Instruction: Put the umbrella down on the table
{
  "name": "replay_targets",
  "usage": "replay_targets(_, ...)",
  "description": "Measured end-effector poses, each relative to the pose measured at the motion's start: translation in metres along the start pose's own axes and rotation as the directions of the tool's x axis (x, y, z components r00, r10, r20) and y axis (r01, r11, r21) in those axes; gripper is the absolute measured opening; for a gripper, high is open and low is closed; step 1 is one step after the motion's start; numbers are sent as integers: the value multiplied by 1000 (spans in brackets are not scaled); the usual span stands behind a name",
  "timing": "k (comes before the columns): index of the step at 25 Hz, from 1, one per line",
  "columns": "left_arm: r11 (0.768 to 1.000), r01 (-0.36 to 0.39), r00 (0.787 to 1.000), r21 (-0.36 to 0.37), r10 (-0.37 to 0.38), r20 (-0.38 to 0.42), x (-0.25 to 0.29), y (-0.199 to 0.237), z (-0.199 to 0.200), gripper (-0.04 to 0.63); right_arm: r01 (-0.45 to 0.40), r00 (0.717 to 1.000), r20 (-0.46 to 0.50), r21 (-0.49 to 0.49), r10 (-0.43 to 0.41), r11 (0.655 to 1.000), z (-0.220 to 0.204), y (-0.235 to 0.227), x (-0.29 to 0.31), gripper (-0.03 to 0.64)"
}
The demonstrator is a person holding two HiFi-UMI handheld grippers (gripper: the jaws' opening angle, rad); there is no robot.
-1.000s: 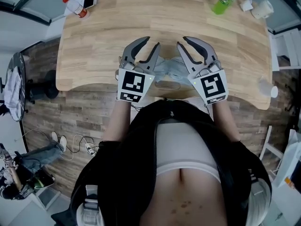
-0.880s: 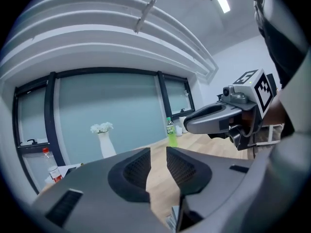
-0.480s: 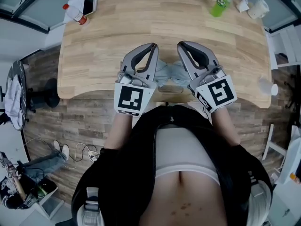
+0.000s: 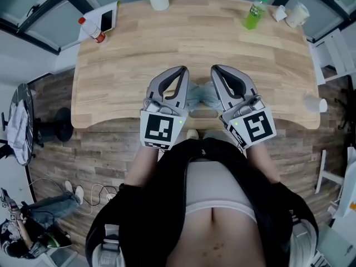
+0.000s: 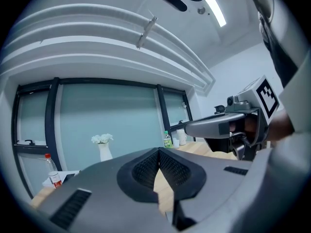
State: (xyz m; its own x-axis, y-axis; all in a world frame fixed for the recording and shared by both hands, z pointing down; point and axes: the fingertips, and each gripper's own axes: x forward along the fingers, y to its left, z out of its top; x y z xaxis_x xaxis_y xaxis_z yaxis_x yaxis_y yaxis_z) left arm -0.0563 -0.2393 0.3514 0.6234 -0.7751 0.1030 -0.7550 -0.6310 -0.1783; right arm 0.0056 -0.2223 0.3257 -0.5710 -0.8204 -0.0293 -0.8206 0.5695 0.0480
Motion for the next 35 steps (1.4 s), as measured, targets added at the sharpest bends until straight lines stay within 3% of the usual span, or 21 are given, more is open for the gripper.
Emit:
replay_targets(7,999,-10,999,33,9,34,-23,-33,24,6,-5,994,112,45,0,999,27,6,-43,28)
replay_targets(19,999,-7,1000,32,6,17,-95,-150,27,6,-33,999,30,-42,34,999,18,50,-162,28)
replay_targets(27,999,-7,999,40,5,50,-142,-220,49,6,-60,998,17,-84,62,995,25,84,-238,28)
replay_targets(35,998,20,997,56,-25,80,-162,-247,67,6,-45,997,53,-93,51,995,41,95,-267,28)
